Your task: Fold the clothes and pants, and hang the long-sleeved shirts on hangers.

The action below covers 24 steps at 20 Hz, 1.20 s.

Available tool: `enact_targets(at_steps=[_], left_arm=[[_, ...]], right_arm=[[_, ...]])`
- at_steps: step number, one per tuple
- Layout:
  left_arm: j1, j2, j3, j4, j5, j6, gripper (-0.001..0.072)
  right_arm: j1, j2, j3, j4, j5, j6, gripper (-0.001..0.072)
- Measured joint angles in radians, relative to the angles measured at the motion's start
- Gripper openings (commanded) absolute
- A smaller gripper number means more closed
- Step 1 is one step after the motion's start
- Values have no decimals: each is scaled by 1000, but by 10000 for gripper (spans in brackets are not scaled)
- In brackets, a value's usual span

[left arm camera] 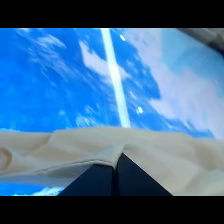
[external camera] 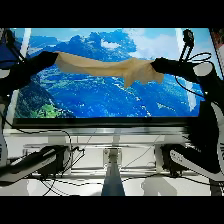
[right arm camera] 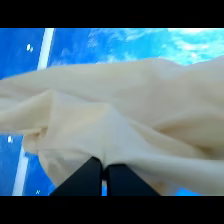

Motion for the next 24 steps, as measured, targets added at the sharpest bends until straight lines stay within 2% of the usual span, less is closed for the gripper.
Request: enact_targets(at_steps=[4,9,10,11,12,17,24], left_arm=[[-51,-131,7,-32,127,4,12],[-100,-321,92,-48,186,-11,15],[-111,-354,121,-51,193,-13,70],[-120,-381,148,-51,196,-13,358],[-127,-405,174,-51,199,-14,720],[-117,-445,231,15,154,-25,717],[14,-456,245,343,-113,-262,706]], right_arm=[[0,-152,26,44,-174,43,15],[0,-335,164,66,-266,84,16],[0,-366,193,69,-274,88,126],[0,-391,215,70,-280,91,403],[0,-412,232,69,-279,92,535],[-5,-451,267,7,-216,95,534],[-45,-460,274,-83,-49,95,535]])
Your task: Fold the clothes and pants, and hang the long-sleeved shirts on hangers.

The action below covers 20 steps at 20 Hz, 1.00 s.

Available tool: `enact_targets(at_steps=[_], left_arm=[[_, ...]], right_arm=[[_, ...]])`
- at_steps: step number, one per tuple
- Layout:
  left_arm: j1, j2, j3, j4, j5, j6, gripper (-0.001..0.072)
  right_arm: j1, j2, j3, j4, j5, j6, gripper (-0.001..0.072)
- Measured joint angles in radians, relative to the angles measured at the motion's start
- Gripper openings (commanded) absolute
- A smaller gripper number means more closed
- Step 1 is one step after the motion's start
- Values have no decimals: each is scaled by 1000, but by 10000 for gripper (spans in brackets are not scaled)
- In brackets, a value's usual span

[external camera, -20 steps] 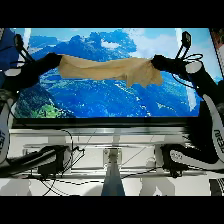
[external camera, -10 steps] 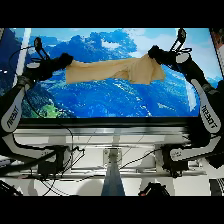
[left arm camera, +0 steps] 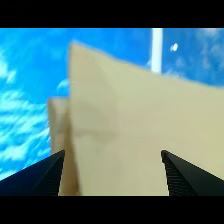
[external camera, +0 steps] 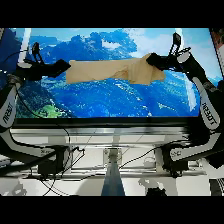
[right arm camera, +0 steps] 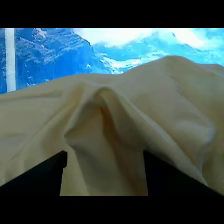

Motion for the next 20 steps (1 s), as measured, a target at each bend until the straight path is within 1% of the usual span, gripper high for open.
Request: enact_targets(at_steps=[2,4,5,6,8,9,10,11,13,14,17,20], left_arm=[[18,-10,0,58,-71,-39,706],[16,-27,0,88,-120,-60,702],[8,-39,0,98,-132,-68,653],[-3,-48,1,101,-134,-72,543],[-36,-64,2,111,-107,-77,212],[-53,-70,7,122,-89,-81,44],[-69,-73,18,127,-75,-84,14],[-82,-73,39,124,-56,-83,13],[-97,-64,85,131,-60,-83,13],[-101,-47,113,131,-72,-82,13],[-108,47,179,158,-161,-82,13],[-110,188,208,222,-238,-82,13]], right_arm=[[7,0,1,-6,21,-13,534],[30,-2,1,-9,35,-25,528],[45,-3,2,-10,40,-30,525],[62,-4,5,-12,40,-32,518],[99,-5,17,-13,35,-38,504],[118,-5,27,-15,34,-39,467],[138,-5,40,-16,29,-39,421],[157,-5,53,-19,26,-40,355],[197,-5,85,-26,21,-40,223],[214,-5,101,-28,17,-40,186],[266,-5,142,-32,7,-37,163],[293,-5,167,-38,-6,-26,163]])
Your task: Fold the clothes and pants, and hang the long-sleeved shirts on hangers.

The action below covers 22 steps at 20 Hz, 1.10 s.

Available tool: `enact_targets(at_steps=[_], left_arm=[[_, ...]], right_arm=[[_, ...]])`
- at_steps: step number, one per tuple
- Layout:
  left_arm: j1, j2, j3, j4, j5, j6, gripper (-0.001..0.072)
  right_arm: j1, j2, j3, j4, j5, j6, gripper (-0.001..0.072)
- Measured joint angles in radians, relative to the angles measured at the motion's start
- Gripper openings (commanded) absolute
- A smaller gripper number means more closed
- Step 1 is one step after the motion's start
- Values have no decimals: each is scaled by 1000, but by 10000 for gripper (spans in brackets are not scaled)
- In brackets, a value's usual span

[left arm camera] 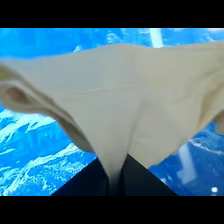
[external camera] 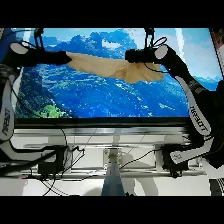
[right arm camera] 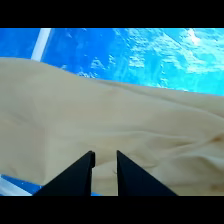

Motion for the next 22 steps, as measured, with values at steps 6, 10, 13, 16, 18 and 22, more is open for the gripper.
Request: enact_targets(at_steps=[6,10,13,16,18,22], left_arm=[[-9,277,15,97,-77,-37,14],[-47,342,17,30,-83,-68,14],[-84,338,17,-5,-80,-75,14],[-109,309,17,-22,-76,-81,14],[-117,280,17,-27,-71,-82,14],[-146,193,17,-54,-41,-83,14]], right_arm=[[32,-1,16,-5,31,72,16],[142,-28,27,32,-7,93,16],[249,-88,67,94,-32,108,16],[355,-154,134,165,-42,113,15],[406,-183,176,181,-43,114,15],[407,-193,217,47,12,69,16]])
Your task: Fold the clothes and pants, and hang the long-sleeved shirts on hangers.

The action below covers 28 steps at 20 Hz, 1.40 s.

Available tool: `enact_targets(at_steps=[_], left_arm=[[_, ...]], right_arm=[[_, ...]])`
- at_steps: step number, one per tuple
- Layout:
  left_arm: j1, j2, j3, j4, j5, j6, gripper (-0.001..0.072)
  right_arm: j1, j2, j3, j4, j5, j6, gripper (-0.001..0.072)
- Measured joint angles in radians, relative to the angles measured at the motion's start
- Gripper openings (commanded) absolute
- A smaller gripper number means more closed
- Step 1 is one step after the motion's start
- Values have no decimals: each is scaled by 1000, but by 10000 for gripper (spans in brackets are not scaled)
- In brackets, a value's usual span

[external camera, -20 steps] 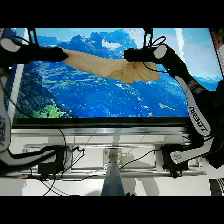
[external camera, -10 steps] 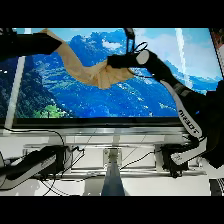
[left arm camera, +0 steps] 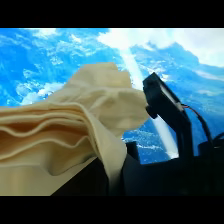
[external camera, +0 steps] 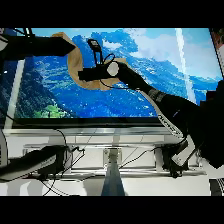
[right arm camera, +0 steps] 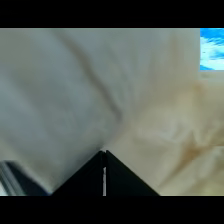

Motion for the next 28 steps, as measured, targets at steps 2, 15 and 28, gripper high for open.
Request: enact_targets(at_steps=[2,15,28], left_arm=[[-27,-54,0,-53,37,0,14],[-430,-410,0,-365,571,47,717],[-256,-310,0,-151,354,54,715]], right_arm=[[-61,14,8,-122,66,-13,15],[-668,111,15,-319,348,73,500],[-725,-47,15,132,471,-153,671]])
